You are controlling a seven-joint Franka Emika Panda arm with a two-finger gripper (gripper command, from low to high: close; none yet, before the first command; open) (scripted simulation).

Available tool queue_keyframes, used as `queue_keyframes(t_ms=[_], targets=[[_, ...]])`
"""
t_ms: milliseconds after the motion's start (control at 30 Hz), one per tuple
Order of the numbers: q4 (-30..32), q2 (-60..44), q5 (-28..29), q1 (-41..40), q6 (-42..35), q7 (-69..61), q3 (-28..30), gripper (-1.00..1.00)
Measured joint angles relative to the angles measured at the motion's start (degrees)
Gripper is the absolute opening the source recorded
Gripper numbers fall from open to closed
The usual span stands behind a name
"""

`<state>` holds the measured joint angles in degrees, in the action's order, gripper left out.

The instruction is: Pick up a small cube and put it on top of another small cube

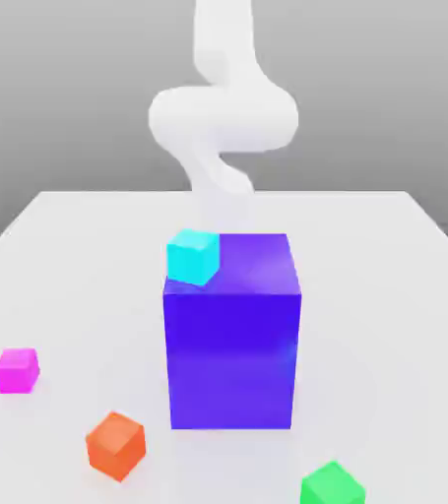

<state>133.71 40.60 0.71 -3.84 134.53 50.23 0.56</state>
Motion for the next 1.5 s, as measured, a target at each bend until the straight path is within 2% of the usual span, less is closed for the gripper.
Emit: queue_keyframes(t_ms=[333, 533, 767, 933, 967, 1200, 1400, 1500], targets=[[7.8, -21.1, 2.4, -14.2, 11.1, 17.3, 4.4, 0.0], [12.3, -33.5, 1.7, -20.7, 17.6, 26.1, 9.1, 0.0], [17.4, -48.4, -5.8, -29.0, 25.3, 31.1, 12.2, 0.0], [16.0, -58.8, -12.5, -33.1, 33.0, 27.2, 7.7, 0.0], [15.6, -60.7, -13.3, -34.1, 34.5, 26.6, 6.4, -1.0], [15.5, -61.1, -13.3, -34.5, 34.9, 26.6, 6.1, -1.0], [17.7, -50.8, -7.1, -31.7, 26.8, 31.0, 10.6, -1.0], [15.8, -50.8, -6.2, -30.1, 24.1, 26.1, 7.2, -1.0]])
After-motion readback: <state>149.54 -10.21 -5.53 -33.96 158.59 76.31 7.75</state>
